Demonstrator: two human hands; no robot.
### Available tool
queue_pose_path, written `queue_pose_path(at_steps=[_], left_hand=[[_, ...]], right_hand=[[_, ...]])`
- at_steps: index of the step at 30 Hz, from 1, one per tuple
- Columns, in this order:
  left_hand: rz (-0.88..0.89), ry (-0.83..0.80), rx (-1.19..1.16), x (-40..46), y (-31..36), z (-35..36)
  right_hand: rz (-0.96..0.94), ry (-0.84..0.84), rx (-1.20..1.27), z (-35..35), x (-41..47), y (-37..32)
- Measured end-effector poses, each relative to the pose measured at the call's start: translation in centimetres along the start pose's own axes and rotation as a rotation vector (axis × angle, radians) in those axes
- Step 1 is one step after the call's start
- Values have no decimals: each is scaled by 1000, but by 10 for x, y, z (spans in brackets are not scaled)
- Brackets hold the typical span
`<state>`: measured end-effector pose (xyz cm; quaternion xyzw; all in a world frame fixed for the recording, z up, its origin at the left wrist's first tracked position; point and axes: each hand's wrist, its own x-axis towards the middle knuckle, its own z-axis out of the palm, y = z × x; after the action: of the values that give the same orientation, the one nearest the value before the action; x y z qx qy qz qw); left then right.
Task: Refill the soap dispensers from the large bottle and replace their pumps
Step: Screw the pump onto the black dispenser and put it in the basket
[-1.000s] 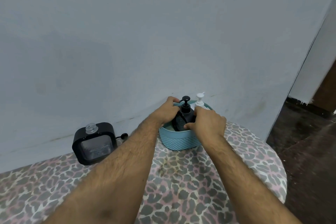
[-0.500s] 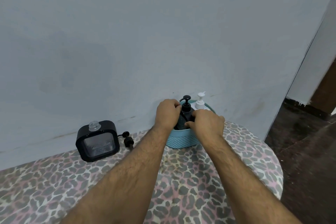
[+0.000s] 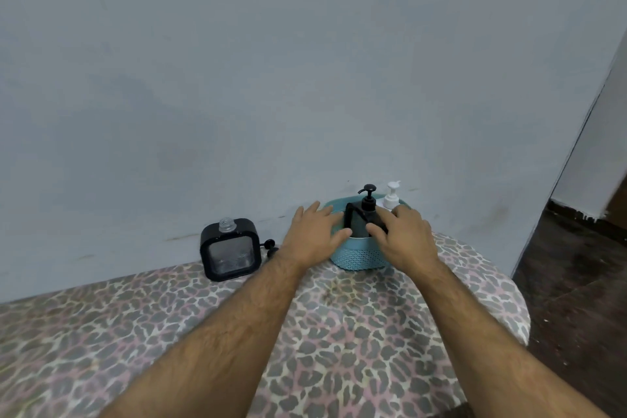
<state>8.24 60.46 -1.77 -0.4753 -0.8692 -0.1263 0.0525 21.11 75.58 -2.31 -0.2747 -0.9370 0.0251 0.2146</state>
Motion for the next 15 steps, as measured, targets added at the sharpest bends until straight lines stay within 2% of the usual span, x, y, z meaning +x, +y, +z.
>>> queue_pose_path(at_steps=[6,15], left_hand=[[-38,-17,79,-73,-39,-21],[-174,-63,92,-203,-81,-45]], right_hand=[[-102,-99,142,-11,-41,-39],[-283,-280,171,-4,-108,-130]])
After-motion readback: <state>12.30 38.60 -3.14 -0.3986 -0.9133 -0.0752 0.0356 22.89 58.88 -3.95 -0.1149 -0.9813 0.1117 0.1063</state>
